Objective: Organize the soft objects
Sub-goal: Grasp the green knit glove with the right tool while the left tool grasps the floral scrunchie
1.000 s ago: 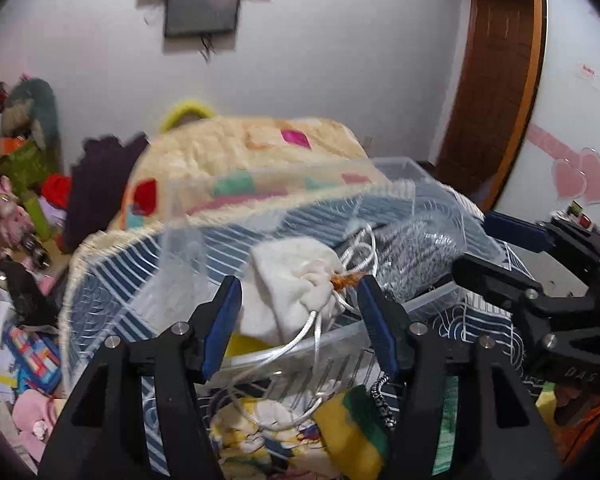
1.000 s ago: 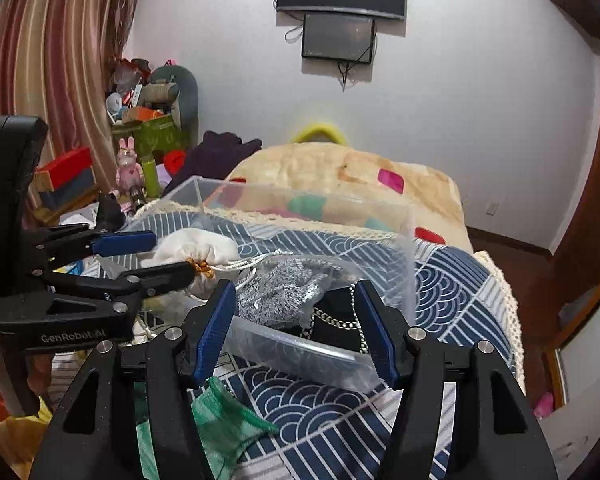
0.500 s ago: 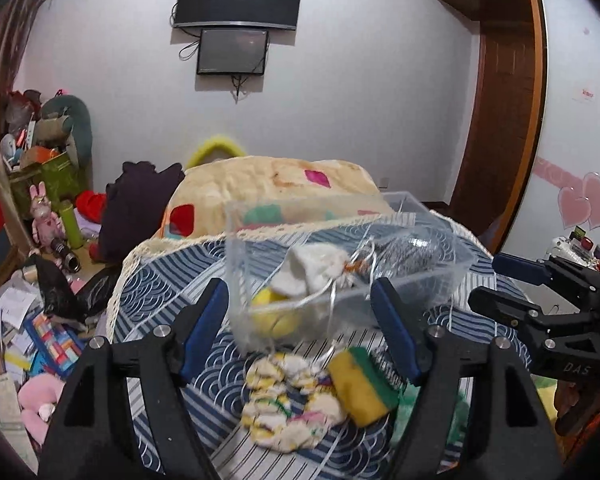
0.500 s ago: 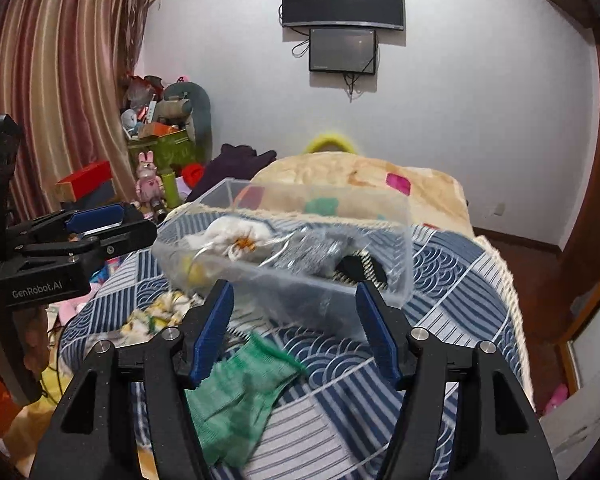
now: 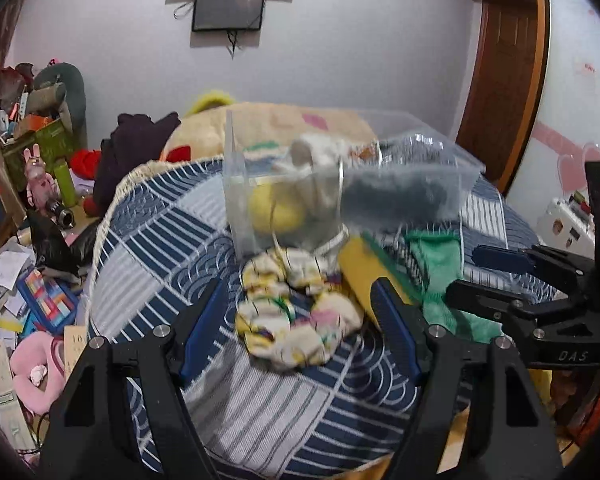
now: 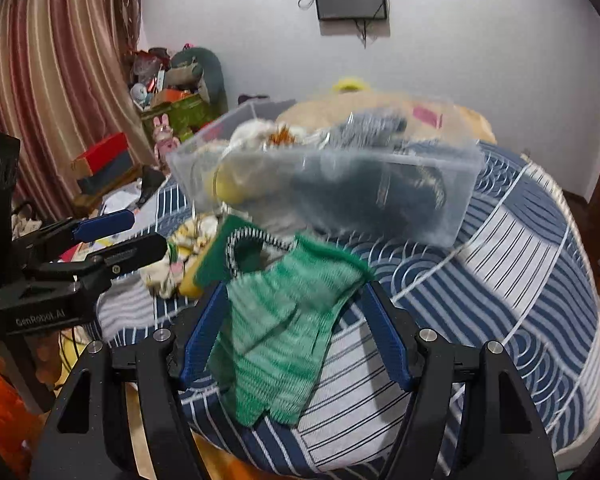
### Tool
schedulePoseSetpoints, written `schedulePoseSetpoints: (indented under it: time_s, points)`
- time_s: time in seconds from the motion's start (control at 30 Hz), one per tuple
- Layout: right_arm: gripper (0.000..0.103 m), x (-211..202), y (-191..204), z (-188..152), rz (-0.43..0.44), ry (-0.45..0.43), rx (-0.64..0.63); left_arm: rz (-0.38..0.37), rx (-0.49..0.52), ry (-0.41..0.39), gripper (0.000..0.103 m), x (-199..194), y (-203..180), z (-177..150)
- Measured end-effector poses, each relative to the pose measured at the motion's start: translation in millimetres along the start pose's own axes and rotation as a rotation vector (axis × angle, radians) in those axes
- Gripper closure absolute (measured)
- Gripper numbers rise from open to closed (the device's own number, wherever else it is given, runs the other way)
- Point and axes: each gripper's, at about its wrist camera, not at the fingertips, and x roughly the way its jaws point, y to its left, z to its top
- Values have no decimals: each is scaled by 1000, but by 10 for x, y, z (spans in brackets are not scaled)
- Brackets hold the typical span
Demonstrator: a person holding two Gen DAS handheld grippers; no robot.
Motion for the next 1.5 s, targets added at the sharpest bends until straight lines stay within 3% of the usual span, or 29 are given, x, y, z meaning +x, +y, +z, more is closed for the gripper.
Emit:
schedulePoseSetpoints:
  time_s: [0.1,0.17,0.43,0.53,0.7,0.87,1.1,1.5]
  points:
    - [47,71,8,-75,23,21,5,10,6,23,28,60,-9,-98]
    - [59,97,14,-117,17,34,-7,9,-9,40,28,110,13,-133]
    - [92,-13,-106,-156,13,7,26,-33,-59,70,29,345,21,-122]
    - [94,-76,-126,-164,-20,-12,23,-19,-61,66,36,393,12,-141]
    - [95,-188,-211,-130,-67,-51,34,-8,-43,56,66,342,14,-182]
    - [95,-318,-283,-73,-86,-92,59,-12,-63,61,82,247,66,-211]
    - [95,-473,-275,24,-110,-150,70,-2,-50,-2,82,-54,88,-145]
    - [95,-725,-268,424,-163,-281,34,0,-56,-185,82,-515,113,342]
